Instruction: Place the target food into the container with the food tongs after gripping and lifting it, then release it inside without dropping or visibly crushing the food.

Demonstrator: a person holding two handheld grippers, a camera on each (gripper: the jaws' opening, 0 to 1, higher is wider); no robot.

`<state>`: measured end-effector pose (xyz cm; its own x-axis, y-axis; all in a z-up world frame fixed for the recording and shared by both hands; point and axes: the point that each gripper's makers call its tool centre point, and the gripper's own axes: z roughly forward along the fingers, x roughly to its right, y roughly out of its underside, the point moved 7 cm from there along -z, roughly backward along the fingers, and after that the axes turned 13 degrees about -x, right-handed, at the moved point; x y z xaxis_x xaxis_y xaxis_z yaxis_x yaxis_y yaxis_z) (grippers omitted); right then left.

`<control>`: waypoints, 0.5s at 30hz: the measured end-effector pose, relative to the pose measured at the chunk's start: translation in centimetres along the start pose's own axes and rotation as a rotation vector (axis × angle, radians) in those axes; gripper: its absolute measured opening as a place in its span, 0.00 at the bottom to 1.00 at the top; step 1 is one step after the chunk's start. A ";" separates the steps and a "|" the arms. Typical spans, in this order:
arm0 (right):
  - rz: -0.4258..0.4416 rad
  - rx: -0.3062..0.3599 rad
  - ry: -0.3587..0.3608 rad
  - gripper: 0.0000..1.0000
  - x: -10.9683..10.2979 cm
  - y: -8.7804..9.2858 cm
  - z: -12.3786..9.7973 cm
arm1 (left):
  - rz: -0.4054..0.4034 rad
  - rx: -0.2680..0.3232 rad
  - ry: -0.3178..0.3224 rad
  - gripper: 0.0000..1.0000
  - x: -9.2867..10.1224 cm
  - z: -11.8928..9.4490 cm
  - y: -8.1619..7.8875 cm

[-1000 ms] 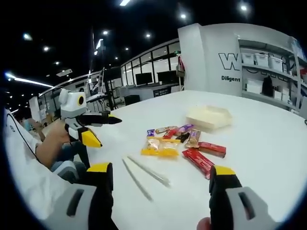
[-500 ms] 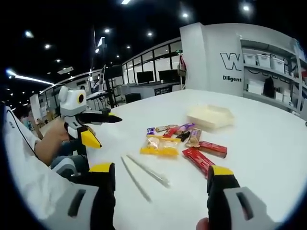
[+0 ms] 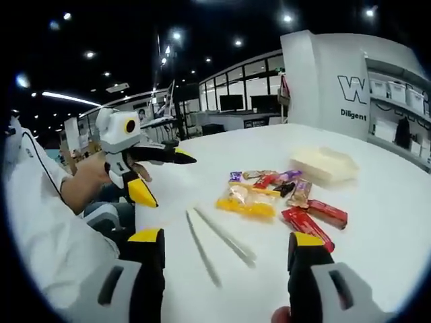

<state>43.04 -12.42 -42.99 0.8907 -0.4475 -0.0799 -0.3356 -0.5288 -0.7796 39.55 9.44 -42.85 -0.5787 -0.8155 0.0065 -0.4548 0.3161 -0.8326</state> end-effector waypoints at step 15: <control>-0.150 -0.028 -0.152 0.60 0.3 0.7 2.6 | 0.150 0.012 0.067 0.56 1.1 1.2 0.5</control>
<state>43.90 -11.06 -45.15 0.9666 -0.2494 -0.0591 -0.2025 -0.6020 -0.7724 39.51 8.07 -43.96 -0.6838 -0.7251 -0.0817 -0.3518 0.4257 -0.8337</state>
